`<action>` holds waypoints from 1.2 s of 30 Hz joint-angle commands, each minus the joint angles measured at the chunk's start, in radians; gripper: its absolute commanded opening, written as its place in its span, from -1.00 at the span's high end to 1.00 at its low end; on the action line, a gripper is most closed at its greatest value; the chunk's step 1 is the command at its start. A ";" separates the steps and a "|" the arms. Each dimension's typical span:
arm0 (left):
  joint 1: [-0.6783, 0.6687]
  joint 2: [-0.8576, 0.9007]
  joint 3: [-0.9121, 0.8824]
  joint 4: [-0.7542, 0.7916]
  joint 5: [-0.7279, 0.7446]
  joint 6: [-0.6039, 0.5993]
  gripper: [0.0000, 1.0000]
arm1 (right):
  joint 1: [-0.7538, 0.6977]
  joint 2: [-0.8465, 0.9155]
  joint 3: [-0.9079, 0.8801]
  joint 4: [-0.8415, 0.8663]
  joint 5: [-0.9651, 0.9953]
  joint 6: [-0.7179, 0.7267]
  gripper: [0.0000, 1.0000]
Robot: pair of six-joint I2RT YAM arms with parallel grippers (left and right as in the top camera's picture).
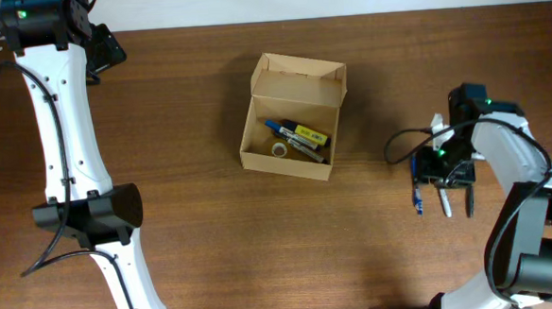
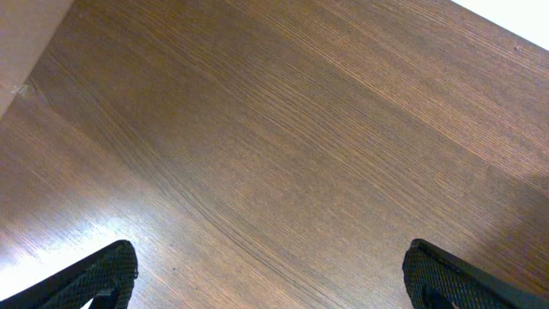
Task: Pack container
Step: 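Move the right gripper over the blue pen and lower onto it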
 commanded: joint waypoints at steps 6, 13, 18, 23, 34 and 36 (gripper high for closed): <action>0.004 0.005 0.016 -0.002 -0.014 0.006 -0.99 | 0.008 0.003 -0.090 0.073 0.002 0.025 0.01; 0.004 0.005 0.016 -0.002 -0.014 0.006 -1.00 | 0.010 0.003 -0.145 0.179 0.017 0.033 0.13; 0.004 0.005 0.016 -0.002 -0.014 0.006 -0.99 | 0.010 0.003 -0.148 0.225 0.055 0.051 0.16; 0.004 0.005 0.016 -0.002 -0.014 0.006 -0.99 | 0.038 0.005 -0.148 0.241 0.060 0.051 0.17; 0.004 0.005 0.016 -0.002 -0.014 0.006 -0.99 | 0.139 0.082 -0.148 0.261 0.176 0.110 0.17; 0.004 0.005 0.016 -0.002 -0.014 0.006 -1.00 | 0.139 0.096 -0.148 0.261 0.176 0.110 0.17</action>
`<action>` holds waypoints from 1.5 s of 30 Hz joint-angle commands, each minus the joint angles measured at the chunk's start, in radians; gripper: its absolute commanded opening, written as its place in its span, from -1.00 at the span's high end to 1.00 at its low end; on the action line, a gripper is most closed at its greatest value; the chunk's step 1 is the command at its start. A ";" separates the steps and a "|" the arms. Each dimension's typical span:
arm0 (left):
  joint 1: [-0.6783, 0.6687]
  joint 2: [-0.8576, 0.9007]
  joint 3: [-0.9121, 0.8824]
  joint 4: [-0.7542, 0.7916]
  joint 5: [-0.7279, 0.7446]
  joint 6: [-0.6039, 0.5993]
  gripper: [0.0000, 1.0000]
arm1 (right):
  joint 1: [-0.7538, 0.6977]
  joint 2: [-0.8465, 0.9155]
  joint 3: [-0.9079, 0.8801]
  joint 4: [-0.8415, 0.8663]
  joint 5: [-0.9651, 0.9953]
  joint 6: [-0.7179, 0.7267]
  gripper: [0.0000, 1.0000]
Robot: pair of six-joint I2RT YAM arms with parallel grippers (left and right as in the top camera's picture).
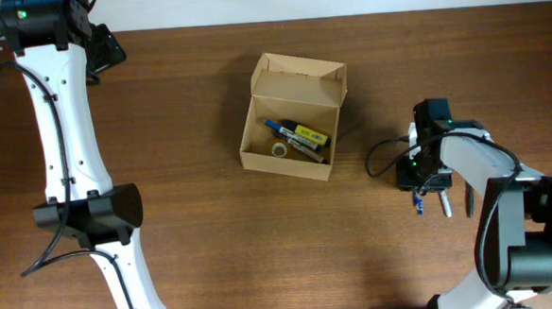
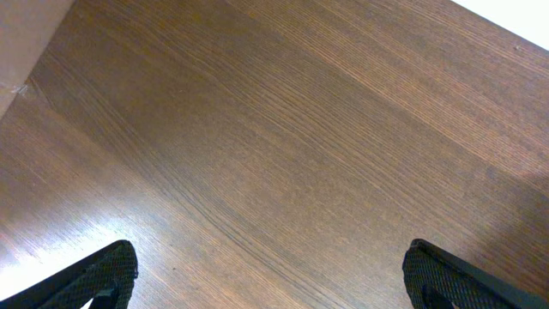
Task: Pack container
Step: 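Move the right gripper over the blue pen and lower onto it, then grasp the blue pen with the right gripper and lift toward box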
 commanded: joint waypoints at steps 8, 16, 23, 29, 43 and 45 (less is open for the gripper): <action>0.004 0.005 0.016 -0.002 -0.014 0.006 -0.99 | 0.006 0.072 -0.018 0.006 0.039 0.042 0.55; 0.004 0.005 0.016 -0.002 -0.014 0.006 -0.99 | 0.006 0.072 -0.018 0.006 -0.040 0.042 0.92; 0.004 0.005 0.016 -0.002 -0.014 0.006 -0.99 | 0.006 0.066 -0.007 -0.002 -0.073 0.042 0.92; 0.004 0.005 0.016 -0.002 -0.014 0.006 -1.00 | 0.006 0.019 0.069 -0.059 -0.144 0.042 0.92; 0.004 0.005 0.016 -0.001 -0.014 0.006 -0.99 | 0.045 -0.045 0.680 -0.360 -0.146 -0.076 0.93; 0.004 0.005 0.016 -0.002 -0.014 0.006 -0.99 | 0.083 -0.045 0.771 -0.389 -0.148 -0.166 0.93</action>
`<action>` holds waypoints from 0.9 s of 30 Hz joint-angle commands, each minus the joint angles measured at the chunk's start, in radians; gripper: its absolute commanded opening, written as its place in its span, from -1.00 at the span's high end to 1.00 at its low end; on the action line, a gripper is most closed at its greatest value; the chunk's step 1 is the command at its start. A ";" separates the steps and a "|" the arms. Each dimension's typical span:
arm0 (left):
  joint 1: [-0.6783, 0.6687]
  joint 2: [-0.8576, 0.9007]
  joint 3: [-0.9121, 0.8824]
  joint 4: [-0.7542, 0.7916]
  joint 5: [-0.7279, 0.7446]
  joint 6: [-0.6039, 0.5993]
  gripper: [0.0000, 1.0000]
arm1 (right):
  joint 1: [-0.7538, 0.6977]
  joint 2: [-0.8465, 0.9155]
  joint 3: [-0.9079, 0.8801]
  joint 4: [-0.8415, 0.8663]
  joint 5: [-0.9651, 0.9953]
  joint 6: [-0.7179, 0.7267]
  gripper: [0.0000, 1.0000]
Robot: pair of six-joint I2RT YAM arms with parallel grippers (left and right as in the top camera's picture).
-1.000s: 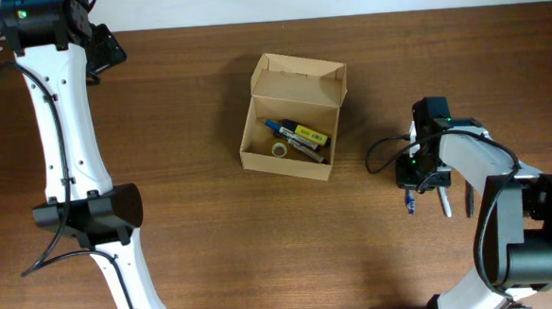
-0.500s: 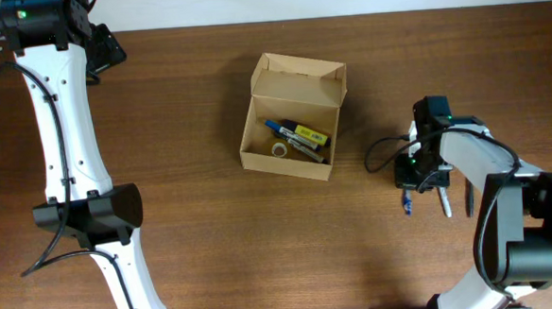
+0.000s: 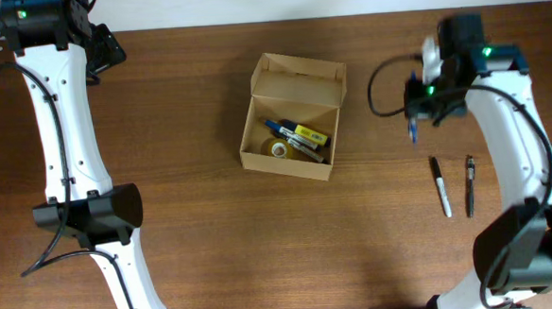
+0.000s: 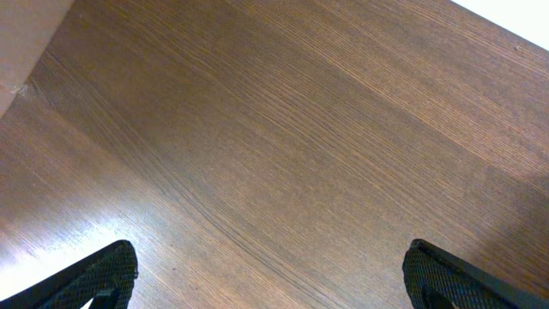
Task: Pack container
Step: 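Grasp the blue pen with the right gripper and lift toward box, then lower the blue pen into the box and release it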
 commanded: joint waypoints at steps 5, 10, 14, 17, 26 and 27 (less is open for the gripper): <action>0.004 0.005 0.016 -0.002 -0.013 0.005 -1.00 | 0.202 -0.034 0.264 -0.070 -0.020 -0.401 0.92; 0.004 0.005 0.016 -0.002 -0.014 0.005 -1.00 | 0.386 -0.025 0.278 -0.024 -0.019 -0.662 0.93; 0.004 0.005 0.016 -0.002 -0.014 0.005 -0.99 | 0.497 0.010 0.278 0.032 0.031 -0.805 0.93; 0.004 0.005 0.016 -0.002 -0.013 0.005 -1.00 | 0.538 0.057 0.278 0.084 0.048 -0.834 0.92; 0.004 0.005 0.016 -0.002 -0.014 0.005 -1.00 | 0.538 0.233 0.274 0.077 0.047 -0.833 0.92; 0.004 0.005 0.016 -0.002 -0.013 0.005 -1.00 | 0.538 0.254 0.274 0.077 0.047 -0.832 0.93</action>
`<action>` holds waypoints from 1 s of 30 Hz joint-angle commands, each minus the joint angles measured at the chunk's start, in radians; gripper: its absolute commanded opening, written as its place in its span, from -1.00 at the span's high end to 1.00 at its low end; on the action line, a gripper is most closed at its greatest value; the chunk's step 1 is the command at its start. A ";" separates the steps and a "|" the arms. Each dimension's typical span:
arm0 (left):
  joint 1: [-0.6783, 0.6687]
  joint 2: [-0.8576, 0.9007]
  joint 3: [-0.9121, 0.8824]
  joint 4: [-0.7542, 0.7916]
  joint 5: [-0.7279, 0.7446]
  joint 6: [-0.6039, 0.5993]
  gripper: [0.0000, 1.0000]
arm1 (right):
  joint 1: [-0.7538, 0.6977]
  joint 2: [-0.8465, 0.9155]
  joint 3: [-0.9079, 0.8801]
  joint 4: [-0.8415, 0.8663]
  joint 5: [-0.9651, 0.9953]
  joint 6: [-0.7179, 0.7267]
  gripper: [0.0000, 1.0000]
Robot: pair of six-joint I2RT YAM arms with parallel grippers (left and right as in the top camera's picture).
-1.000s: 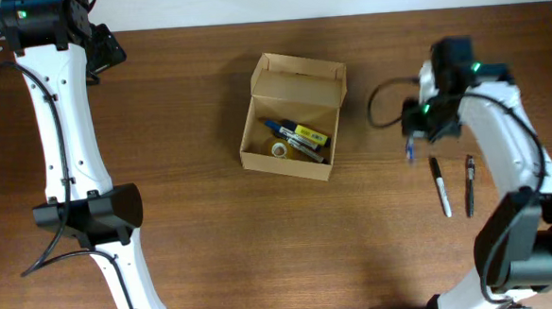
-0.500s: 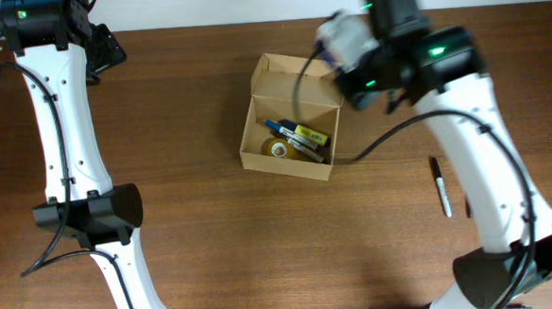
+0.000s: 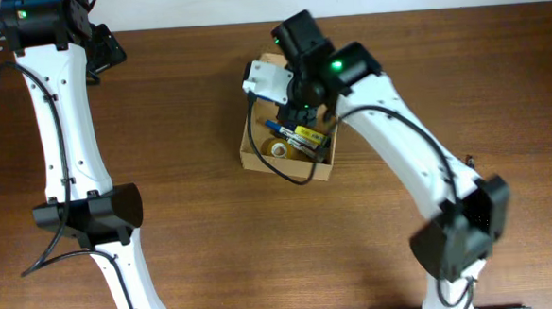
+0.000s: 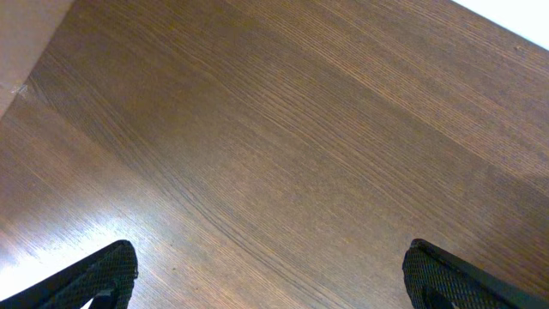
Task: Pack container
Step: 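Lower the blue pen into the box and release it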
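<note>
An open cardboard box [image 3: 286, 165] stands on the wooden table, holding a blue marker [image 3: 277, 129], a yellow-labelled item [image 3: 311, 135] and a roll of tape [image 3: 279, 149]. My right gripper [image 3: 298, 104] hangs over the back of the box. Its wrist hides the fingers, so what they hold does not show. At the far left corner of the table my left gripper [image 4: 270, 287] is open over bare wood, with nothing between its fingertips [image 4: 103, 273].
The right arm [image 3: 399, 157] stretches across the table's right half and covers the wood beneath it. The left arm [image 3: 62, 137] runs down the left side. The box's raised lid flap [image 3: 300, 70] stands at its far edge.
My right gripper was right of the box with a blue pen in it and is now over the box. The two pens on the right now lie under the arm. The left gripper is unchanged.
My right gripper was down among several pens at the table's right edge at the two oldest moments. Then it was raised right of the box, shut on a blue pen, with two pens left lying. Now it is over the box. The left arm never moved.
</note>
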 commanded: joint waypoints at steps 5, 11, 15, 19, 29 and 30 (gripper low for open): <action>0.004 0.005 0.016 -0.002 -0.014 0.005 -1.00 | -0.006 0.148 0.006 -0.010 0.013 0.017 0.93; 0.004 0.005 0.016 -0.002 -0.013 0.005 -1.00 | -0.023 0.220 0.005 -0.045 0.013 0.032 0.93; 0.004 0.005 0.016 -0.002 -0.013 0.005 -1.00 | -0.048 0.233 -0.011 -0.049 0.005 0.051 0.92; 0.004 0.005 0.016 -0.002 -0.014 0.005 -1.00 | -0.062 0.233 -0.021 -0.048 0.005 0.051 0.92; 0.004 0.005 0.016 -0.002 -0.014 0.005 -1.00 | -0.048 0.232 -0.013 -0.064 0.006 0.137 0.13; 0.004 0.005 0.016 -0.002 -0.014 0.005 -0.99 | -0.048 0.229 -0.002 -0.069 0.006 0.168 0.13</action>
